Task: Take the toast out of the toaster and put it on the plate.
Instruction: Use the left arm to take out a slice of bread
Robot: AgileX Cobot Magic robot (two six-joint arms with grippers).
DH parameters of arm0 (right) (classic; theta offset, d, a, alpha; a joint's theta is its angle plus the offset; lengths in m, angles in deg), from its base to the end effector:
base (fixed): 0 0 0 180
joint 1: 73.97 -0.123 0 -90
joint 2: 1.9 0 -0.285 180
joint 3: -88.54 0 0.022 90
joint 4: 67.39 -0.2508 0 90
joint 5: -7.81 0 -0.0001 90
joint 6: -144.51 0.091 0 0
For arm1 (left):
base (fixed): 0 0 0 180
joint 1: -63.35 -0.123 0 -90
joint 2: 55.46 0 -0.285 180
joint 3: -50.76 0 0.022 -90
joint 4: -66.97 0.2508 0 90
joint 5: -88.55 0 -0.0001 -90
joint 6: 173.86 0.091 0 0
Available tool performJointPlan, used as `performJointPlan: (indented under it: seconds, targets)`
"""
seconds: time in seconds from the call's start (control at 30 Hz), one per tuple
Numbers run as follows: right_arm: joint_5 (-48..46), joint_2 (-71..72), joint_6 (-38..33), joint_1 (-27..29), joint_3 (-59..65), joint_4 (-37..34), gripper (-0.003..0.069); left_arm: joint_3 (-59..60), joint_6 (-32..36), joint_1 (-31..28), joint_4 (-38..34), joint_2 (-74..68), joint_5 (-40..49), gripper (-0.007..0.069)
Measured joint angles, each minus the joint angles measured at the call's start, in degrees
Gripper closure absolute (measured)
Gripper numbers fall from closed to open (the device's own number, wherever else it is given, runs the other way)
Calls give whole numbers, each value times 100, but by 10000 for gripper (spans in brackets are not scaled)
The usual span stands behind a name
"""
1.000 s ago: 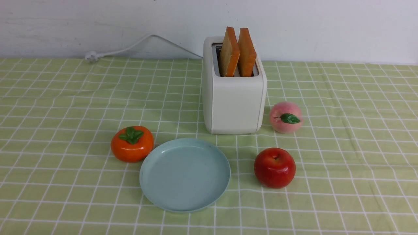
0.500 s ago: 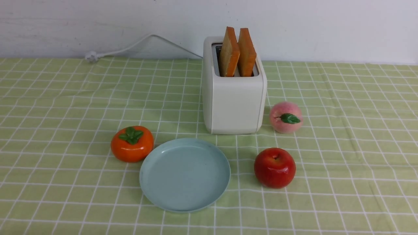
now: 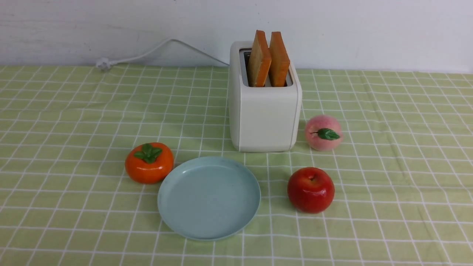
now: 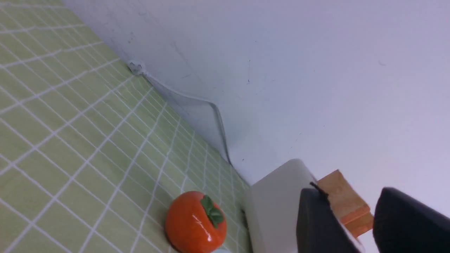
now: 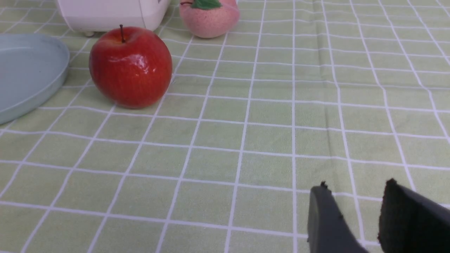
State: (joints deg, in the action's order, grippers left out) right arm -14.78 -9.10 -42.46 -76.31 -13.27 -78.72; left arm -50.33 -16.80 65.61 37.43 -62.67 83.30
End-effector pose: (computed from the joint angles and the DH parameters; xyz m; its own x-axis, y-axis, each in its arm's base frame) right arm 0.0516 0.0090 0.1733 -0.3082 0.0485 -0.9501 -0.0939 0.9923 0.0811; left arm 0.0560 0.0018 0.2110 0.0938 -0.7956 -0.5986 0.1131 0.6059 -0.7875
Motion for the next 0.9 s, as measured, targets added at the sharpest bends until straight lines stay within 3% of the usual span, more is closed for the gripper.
performJointPlan:
  seconds: [0.17,0.4,0.6,0.8,0.9]
  targets:
    - [0,0,0,0,0,0,419,-155,-28,0,-52,0,327,426]
    - [318,0,54,0,43,-214,419,-1613,854,0,901,-77,1846,638]
    - [1008,0,390,0,54,-1374,419,-2293,1408,126,997,-724,2657,638]
    - [1853,0,441,0,54,-2675,423,-2349,1713,1028,997,-1229,2571,638]
    - [1482,0,401,0,-149,-3026,446,-2349,1726,1406,997,-1637,2256,638]
